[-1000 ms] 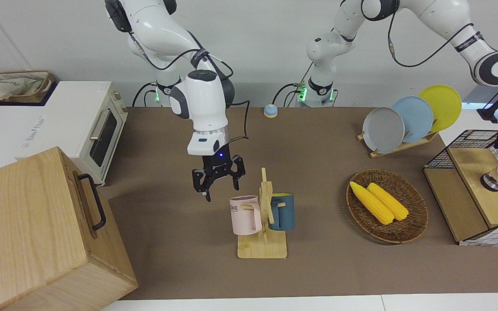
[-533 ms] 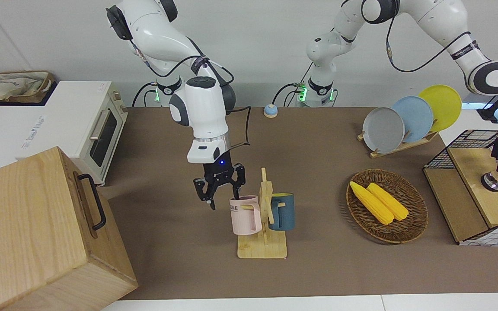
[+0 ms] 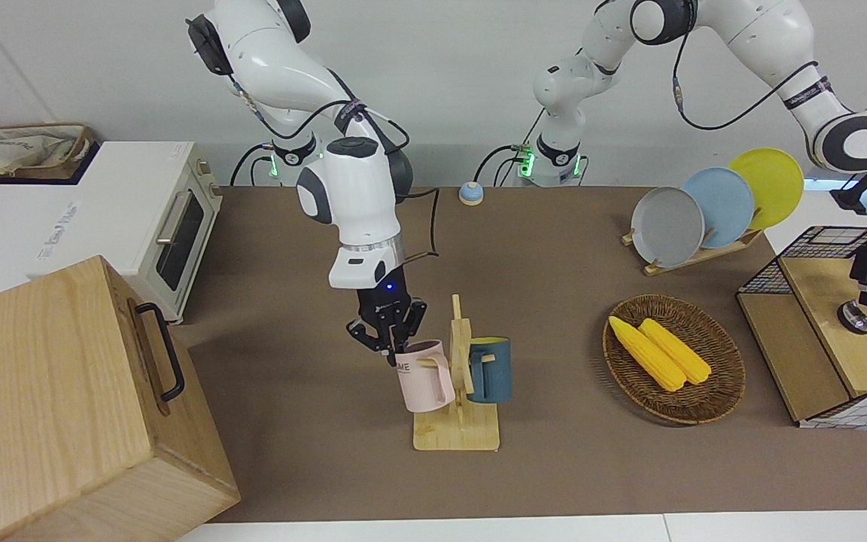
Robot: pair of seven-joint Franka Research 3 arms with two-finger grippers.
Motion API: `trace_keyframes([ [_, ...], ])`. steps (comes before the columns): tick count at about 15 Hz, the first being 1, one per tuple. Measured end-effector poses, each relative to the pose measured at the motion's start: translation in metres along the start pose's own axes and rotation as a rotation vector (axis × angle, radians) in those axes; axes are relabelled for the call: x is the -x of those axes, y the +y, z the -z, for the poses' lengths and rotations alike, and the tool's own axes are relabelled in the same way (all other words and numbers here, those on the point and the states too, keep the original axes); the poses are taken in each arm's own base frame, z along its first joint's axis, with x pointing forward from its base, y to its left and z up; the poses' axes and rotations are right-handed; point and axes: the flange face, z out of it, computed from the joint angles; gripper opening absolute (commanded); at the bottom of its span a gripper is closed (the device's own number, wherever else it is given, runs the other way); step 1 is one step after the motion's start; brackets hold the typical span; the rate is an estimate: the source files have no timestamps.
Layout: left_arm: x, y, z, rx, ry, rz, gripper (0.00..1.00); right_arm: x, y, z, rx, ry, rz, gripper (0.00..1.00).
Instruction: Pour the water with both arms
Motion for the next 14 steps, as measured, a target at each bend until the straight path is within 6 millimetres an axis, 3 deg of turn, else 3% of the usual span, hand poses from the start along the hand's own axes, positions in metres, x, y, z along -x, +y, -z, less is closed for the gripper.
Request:
trace_keyframes([
  [2, 0.0016, -0.0007, -0.0029, 0.000, -0.002, -0.001, 0.74, -0.0040, 0.0020, 0.0041, 0.002, 0.009, -0.003, 0.000],
  [5, 0.0015, -0.0008, -0.0030, -0.001, -0.001, -0.002, 0.14, -0.0039, 0.0017, 0.0031, 0.002, 0.008, -0.003, 0.000],
  [6, 0.0015, -0.0015, -0.0028, -0.004, 0.001, -0.002, 0.05, -0.0040, 0.0018, 0.0031, 0.002, 0.008, -0.003, 0.000],
  [7, 0.0012, -0.0016, -0.0026, -0.006, 0.003, -0.003, 0.00, -0.0040, 0.0018, 0.0030, 0.001, 0.008, -0.004, 0.000],
  [14, 0.0011, -0.0018, -0.0028, -0.006, 0.005, -0.001, 0.00, -0.0045, 0.0049, 0.0019, 0.004, 0.006, -0.008, 0.000],
])
